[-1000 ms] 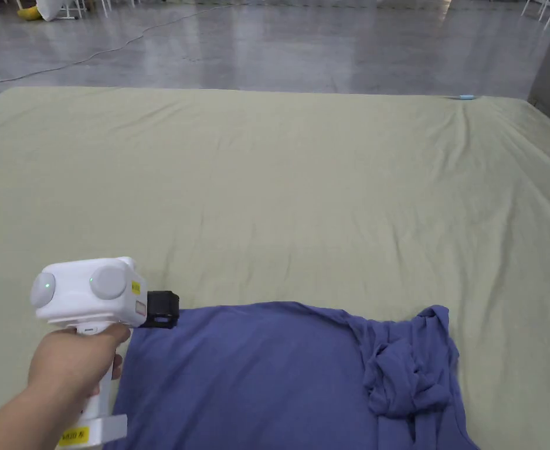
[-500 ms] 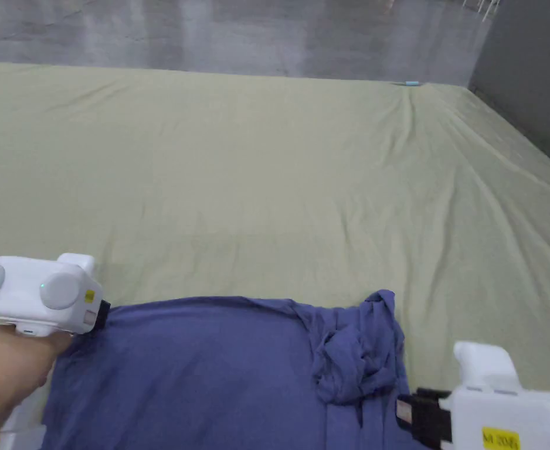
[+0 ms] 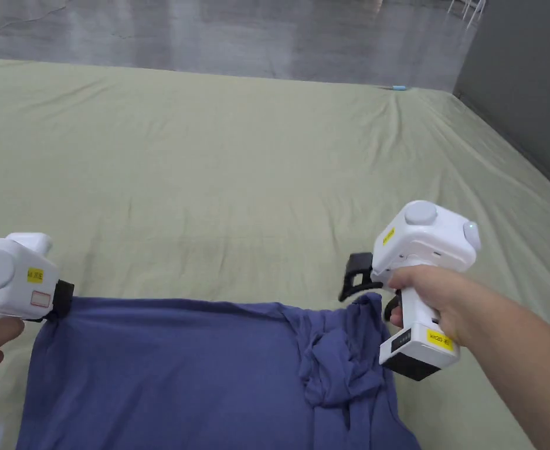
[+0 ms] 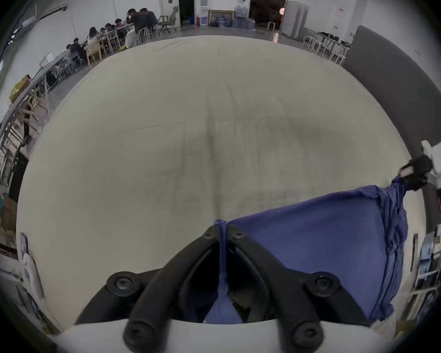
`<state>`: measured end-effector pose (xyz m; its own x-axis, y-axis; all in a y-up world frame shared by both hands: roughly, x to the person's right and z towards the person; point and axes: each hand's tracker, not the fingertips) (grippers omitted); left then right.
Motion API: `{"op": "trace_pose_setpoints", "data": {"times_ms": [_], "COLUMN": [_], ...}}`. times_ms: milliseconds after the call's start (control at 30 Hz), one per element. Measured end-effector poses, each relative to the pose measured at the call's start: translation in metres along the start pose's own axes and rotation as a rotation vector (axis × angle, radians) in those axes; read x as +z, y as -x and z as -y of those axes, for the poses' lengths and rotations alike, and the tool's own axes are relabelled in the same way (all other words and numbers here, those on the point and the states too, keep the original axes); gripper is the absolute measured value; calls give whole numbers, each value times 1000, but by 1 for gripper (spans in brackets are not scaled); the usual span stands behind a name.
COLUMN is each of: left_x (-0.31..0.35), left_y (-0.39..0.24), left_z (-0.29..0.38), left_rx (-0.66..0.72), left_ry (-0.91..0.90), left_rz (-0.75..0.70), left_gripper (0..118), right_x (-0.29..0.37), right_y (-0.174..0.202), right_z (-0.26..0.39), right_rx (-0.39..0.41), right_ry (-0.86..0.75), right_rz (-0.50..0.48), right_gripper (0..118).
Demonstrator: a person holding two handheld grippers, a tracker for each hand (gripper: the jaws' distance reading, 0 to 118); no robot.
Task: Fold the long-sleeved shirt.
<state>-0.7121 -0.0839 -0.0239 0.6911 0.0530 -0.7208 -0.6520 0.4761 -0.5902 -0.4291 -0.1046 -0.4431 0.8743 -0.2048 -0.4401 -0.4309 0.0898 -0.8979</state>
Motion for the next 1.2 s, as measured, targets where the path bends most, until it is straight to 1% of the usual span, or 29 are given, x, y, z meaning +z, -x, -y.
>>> {"op": "trace_pose_setpoints", "data": {"times_ms": [33, 67, 100, 133, 167, 200, 267, 367, 400, 467, 533, 600, 767, 867, 933, 1100, 1167, 1200], "left_x": [2, 2, 3, 4, 5, 6, 11, 28, 36, 53, 73, 92, 128, 138, 141, 136, 133, 131], "left_y": [-1, -1, -1, 0, 0, 0, 1, 7, 9, 11, 16, 21, 33, 32, 31, 27, 30, 32], "left_z": [2, 2, 3, 4, 5, 6, 8, 15, 21, 35, 55, 77, 138, 176, 201, 245, 255, 260], "left_rx": [-6, -10, -12, -17, -23, -30, -38, -45, -56, -68, -70, -65, -31, -38, -34, -22, 18, 37], "left_ry": [-1, 0, 1, 2, 3, 5, 1, -17, -22, -30, -46, -51, -34, 9, 32, 88, 99, 99], "left_rz": [-3, -4, -1, 2, 4, 8, 8, 30, 36, 34, 53, 67, 93, 86, 88, 90, 98, 103], "left_gripper": [0, 0, 0, 0, 0, 0, 0, 0, 0, 0, 0, 0, 0, 0, 0, 0, 0, 0], "right_x": [-8, -13, -13, -5, 0, 6, 16, 49, 59, 83, 103, 116, 124, 117, 116, 102, 93, 90], "right_y": [-2, -4, -5, -6, -5, -5, -4, -4, -9, -12, -21, -33, -64, -81, -90, -108, -112, -113], "right_z": [3, 8, 13, 17, 21, 25, 24, 41, 54, 78, 119, 152, 232, 270, 293, 324, 328, 331], "right_rx": [-39, -77, -103, -75, -19, 29, 84, 201, 248, 351, 412, 445, 491, 516, 510, 485, 463, 466], "right_ry": [38, 72, 80, 24, -9, -24, -58, -104, -138, -190, -255, -284, -280, -248, -232, -176, -142, -140], "right_rz": [7, 4, -18, -60, -46, -50, -46, -121, -149, -156, -159, -181, -174, -139, -129, -115, -107, -102], "right_gripper": [30, 23, 14, 12, 9, 8, 7, 6, 6, 6, 6, 6, 6, 6, 6, 6, 6, 6]}}
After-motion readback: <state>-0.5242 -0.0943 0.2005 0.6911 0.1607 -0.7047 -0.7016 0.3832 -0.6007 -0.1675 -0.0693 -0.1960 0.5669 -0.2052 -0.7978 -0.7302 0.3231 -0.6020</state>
